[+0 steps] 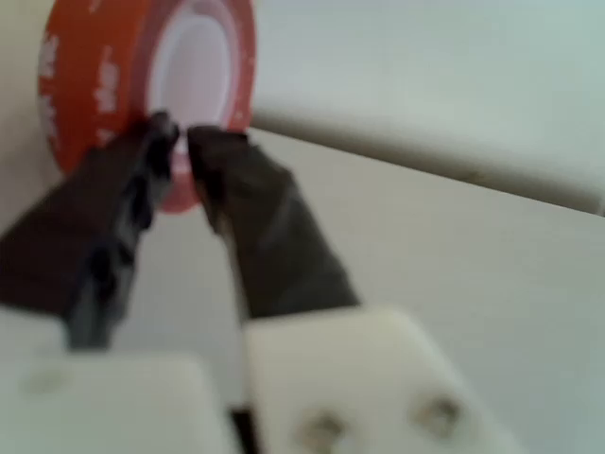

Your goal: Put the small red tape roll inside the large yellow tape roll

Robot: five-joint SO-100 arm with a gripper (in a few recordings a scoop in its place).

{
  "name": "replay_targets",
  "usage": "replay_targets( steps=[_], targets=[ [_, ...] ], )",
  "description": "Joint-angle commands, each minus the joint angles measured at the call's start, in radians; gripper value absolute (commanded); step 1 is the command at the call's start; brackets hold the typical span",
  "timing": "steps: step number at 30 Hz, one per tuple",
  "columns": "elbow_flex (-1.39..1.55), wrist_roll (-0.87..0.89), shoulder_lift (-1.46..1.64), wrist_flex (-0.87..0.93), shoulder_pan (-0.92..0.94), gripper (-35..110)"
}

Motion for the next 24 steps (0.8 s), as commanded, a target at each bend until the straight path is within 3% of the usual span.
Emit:
replay_targets(
  steps=[1,24],
  targets=[
    [-0.064,0.011,0.020,-0.106,0.008,0],
    [0.011,0.011,0.100,-0.209,-0.008,0]
  ],
)
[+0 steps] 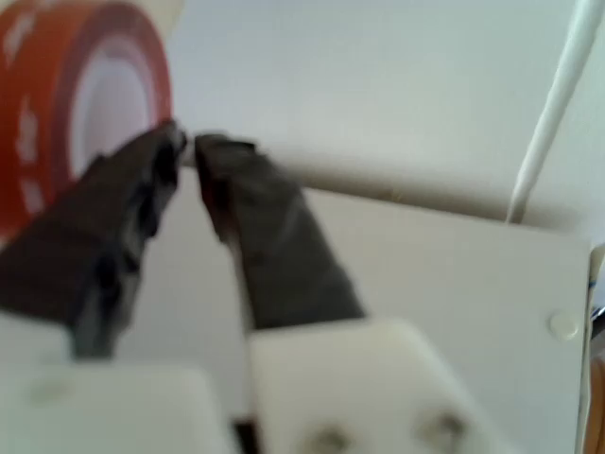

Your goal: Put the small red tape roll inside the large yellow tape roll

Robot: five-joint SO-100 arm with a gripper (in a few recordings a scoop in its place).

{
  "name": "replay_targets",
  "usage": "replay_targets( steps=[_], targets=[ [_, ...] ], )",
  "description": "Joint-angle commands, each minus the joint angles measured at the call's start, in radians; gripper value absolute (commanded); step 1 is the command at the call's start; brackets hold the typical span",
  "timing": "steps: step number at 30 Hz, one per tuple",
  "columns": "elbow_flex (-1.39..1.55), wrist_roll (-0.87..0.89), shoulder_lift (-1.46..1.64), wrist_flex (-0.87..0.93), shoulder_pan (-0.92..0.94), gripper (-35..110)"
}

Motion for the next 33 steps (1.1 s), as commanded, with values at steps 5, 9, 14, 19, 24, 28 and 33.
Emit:
replay_targets(
  steps=[5,9,14,19,24,28,33],
  targets=[
    [0.061,0.009,0.123,-0.040,0.014,0],
    [0.097,0.008,0.123,-0.026,0.021,0],
    [0.086,0.003,0.123,0.057,0.029,0],
    [0.037,0.002,0.123,0.166,0.028,0],
    [-0.081,0.002,0.094,0.318,0.009,0],
    [-0.081,0.008,0.135,0.468,-0.015,0],
    [-0.081,0.009,0.172,0.646,-0.055,0]
  ],
)
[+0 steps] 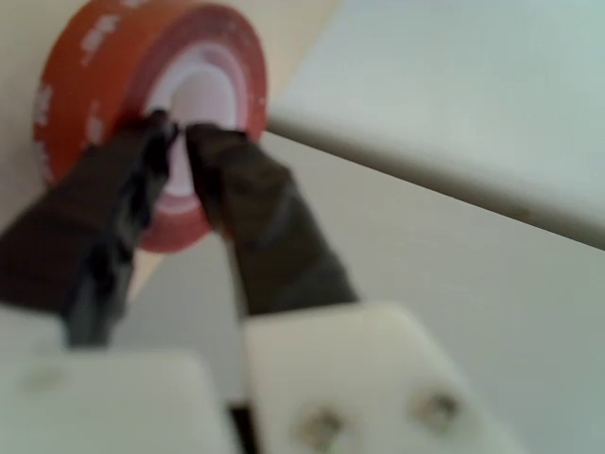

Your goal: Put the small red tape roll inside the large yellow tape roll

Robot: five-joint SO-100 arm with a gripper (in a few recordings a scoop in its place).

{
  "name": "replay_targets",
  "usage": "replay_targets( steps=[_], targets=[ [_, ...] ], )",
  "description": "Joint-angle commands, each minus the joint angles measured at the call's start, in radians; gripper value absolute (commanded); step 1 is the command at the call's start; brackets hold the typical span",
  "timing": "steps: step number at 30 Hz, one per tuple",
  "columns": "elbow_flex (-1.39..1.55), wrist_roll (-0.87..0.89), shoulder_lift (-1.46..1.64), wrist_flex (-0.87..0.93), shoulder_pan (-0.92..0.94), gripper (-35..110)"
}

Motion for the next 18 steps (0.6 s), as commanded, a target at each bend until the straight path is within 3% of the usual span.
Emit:
replay_targets(
  steps=[1,18],
  targets=[
    [-0.025,0.011,0.083,0.166,-0.046,0],
    [-0.025,0.018,0.209,0.790,-0.281,0]
  ],
)
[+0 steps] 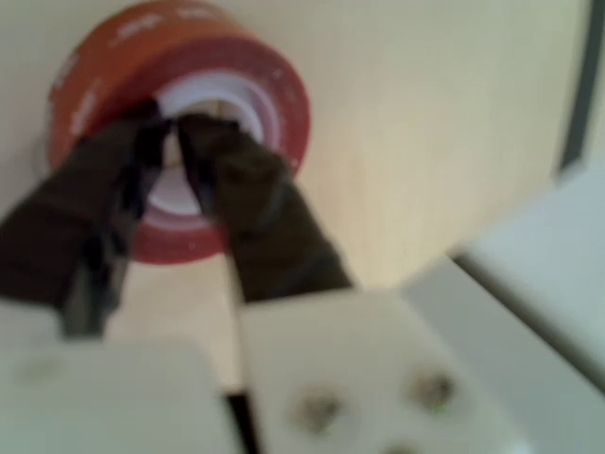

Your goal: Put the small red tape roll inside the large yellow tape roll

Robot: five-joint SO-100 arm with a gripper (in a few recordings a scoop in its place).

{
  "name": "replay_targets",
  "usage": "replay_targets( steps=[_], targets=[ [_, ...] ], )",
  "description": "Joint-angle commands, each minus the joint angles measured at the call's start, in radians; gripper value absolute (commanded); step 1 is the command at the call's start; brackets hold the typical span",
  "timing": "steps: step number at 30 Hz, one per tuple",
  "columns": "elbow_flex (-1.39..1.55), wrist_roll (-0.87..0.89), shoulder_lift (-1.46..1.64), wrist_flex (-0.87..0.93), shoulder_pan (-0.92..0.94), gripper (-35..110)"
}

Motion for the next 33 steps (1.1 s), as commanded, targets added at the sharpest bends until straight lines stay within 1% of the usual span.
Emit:
replay_targets(
  steps=[1,4,10,17,24,26,28,30,31,33],
  targets=[
    [-0.017,0.026,0.038,0.173,-0.097,0],
    [-0.017,0.029,0.058,0.221,-0.121,0],
    [-0.017,0.029,0.095,0.107,-0.077,0],
    [-0.015,0.029,0.290,0.080,-0.058,0],
    [-0.015,0.021,0.453,0.195,-0.098,0],
    [-0.015,-0.026,0.485,0.229,-0.103,1],
    [-0.015,-0.120,0.499,0.268,-0.104,4],
    [-0.012,-0.133,0.503,0.307,-0.104,9],
    [0.023,-0.138,0.514,0.313,-0.107,10],
    [0.221,-0.144,0.601,0.313,-0.115,12]
  ],
)
